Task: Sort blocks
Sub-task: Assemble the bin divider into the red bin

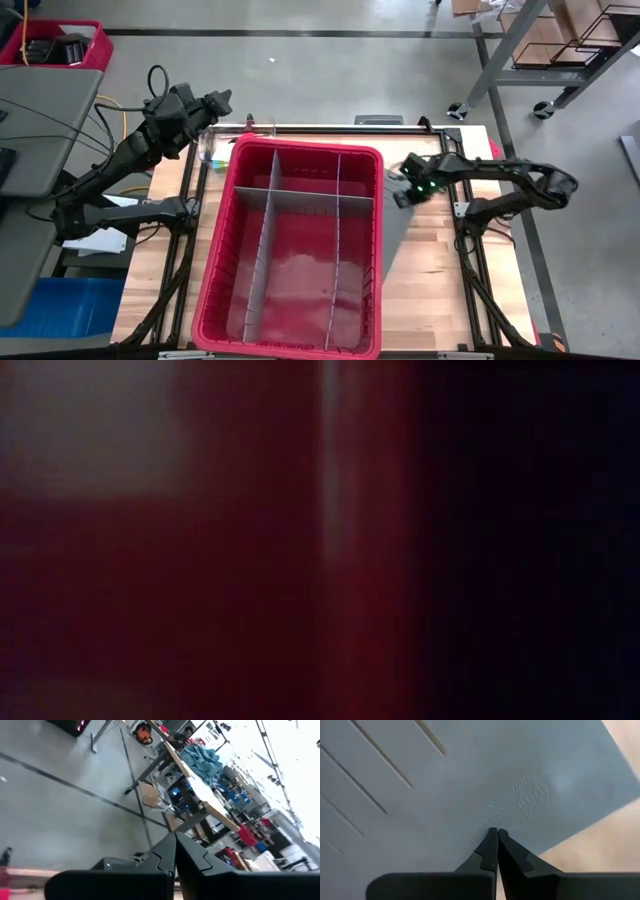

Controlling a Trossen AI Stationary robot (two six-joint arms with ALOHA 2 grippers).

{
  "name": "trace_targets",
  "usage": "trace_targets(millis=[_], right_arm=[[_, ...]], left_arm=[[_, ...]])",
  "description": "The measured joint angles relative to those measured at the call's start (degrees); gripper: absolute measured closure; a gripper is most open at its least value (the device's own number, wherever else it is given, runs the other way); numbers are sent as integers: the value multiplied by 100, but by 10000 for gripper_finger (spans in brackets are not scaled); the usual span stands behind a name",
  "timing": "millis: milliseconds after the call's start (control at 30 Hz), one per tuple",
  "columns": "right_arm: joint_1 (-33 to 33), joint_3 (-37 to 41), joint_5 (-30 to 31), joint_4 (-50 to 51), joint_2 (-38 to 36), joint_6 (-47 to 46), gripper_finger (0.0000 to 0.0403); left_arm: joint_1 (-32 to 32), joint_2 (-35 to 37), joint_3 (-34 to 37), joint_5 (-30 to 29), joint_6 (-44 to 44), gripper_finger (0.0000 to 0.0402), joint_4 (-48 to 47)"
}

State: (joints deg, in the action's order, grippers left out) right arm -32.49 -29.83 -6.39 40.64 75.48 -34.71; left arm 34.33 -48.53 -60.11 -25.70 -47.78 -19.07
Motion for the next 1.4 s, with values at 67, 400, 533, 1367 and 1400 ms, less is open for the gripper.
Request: trace_targets(millis=[67, 400, 533, 1367, 1400], right_arm=[[156, 29, 105, 686, -333, -132, 403], [857, -193, -870, 1703, -1707, -1288, 403], [755, -534, 835, 1490, -2437, -1625, 403], [-1947, 3, -533, -2031, -359, 272, 403], [-1971, 1, -647, -2178, -208, 216, 403]], left_arm=[[8, 19, 1, -60, 210, 401, -29], [93, 120, -1, -743, 655, 401, -302], [206, 86, -5, -599, 755, 401, -1447], [-3219, -402, 203, 1558, 239, 402, -932], [-3263, -419, 203, 1341, 187, 402, -1002]])
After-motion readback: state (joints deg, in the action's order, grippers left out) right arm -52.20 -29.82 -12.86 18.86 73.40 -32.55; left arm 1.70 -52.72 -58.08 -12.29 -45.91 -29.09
